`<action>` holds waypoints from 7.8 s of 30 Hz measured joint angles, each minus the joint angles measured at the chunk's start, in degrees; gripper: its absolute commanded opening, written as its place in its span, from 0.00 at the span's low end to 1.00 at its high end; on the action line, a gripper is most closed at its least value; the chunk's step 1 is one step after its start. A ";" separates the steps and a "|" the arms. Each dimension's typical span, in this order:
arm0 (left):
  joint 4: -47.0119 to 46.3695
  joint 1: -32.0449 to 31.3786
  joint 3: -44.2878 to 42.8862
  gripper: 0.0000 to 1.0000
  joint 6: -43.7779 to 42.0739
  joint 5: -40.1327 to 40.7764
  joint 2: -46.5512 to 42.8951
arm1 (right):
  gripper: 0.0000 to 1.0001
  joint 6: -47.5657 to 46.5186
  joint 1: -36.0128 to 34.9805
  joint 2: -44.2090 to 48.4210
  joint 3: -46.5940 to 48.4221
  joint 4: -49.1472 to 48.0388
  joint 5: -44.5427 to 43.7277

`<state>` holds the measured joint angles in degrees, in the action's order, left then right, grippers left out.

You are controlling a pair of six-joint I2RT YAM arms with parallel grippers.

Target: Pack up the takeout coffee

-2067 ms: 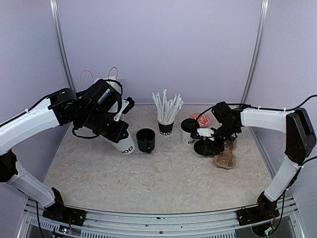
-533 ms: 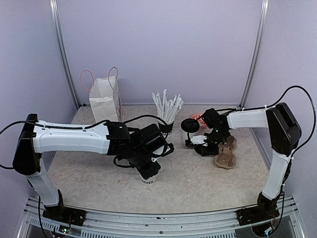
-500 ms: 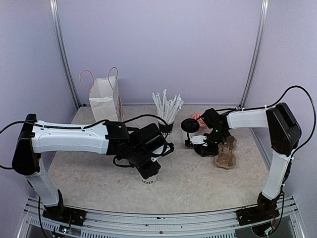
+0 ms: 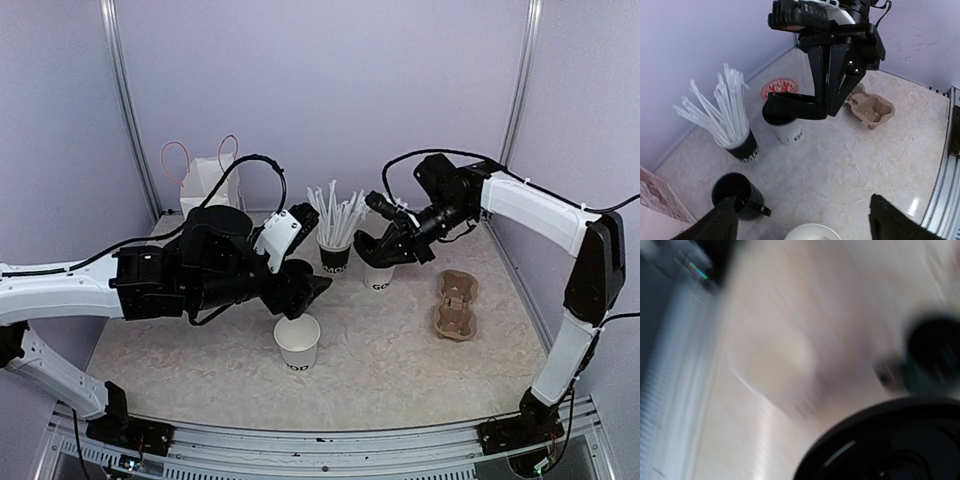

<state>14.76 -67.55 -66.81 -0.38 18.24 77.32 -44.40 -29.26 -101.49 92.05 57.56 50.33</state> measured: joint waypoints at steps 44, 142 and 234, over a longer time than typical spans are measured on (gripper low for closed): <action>-71.45 4.52 12.87 0.82 -5.84 -19.96 15.80 | 0.11 -6.75 -2.89 0.63 9.38 17.51 38.01; 39.39 10.84 -18.03 0.69 2.86 -23.58 20.81 | 0.65 15.34 -6.86 -3.76 -7.34 -9.33 0.15; 6.75 20.57 6.45 0.67 25.97 -28.81 6.75 | 0.73 32.63 -10.40 -12.68 -8.09 -16.81 5.35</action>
<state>21.52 -46.98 -60.36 25.58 -10.57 84.07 -11.77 -39.66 -114.17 83.96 40.75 55.68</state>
